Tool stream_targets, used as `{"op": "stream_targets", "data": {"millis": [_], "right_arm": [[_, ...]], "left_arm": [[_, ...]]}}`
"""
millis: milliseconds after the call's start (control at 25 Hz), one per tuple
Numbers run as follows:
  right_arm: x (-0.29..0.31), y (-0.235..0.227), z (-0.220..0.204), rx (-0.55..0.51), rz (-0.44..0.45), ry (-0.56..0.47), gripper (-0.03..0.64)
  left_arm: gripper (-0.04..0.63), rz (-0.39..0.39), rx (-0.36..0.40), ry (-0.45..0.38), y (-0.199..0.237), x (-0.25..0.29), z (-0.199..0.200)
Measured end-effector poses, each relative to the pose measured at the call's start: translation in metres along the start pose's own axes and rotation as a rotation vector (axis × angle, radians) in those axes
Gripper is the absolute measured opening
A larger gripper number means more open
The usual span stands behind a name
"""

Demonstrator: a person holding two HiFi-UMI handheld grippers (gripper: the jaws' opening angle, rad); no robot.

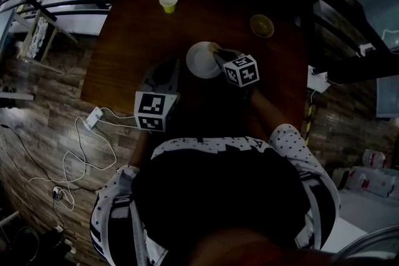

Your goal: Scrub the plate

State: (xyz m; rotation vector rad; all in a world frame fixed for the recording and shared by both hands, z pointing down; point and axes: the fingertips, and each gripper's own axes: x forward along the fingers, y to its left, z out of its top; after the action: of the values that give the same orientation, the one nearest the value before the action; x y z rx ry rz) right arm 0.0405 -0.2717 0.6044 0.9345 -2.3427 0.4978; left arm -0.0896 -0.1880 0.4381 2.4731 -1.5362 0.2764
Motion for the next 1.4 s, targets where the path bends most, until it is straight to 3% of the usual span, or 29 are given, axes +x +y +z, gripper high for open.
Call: {"op": "stream_targets", "data": {"millis": [1400], "right_arm": [[-0.011,0.011,-0.020,0.025,0.007,0.029,0.050]], "left_arm": [[0.014,-0.016,0.002,-0.017,-0.001,-0.004,0.001]]}}
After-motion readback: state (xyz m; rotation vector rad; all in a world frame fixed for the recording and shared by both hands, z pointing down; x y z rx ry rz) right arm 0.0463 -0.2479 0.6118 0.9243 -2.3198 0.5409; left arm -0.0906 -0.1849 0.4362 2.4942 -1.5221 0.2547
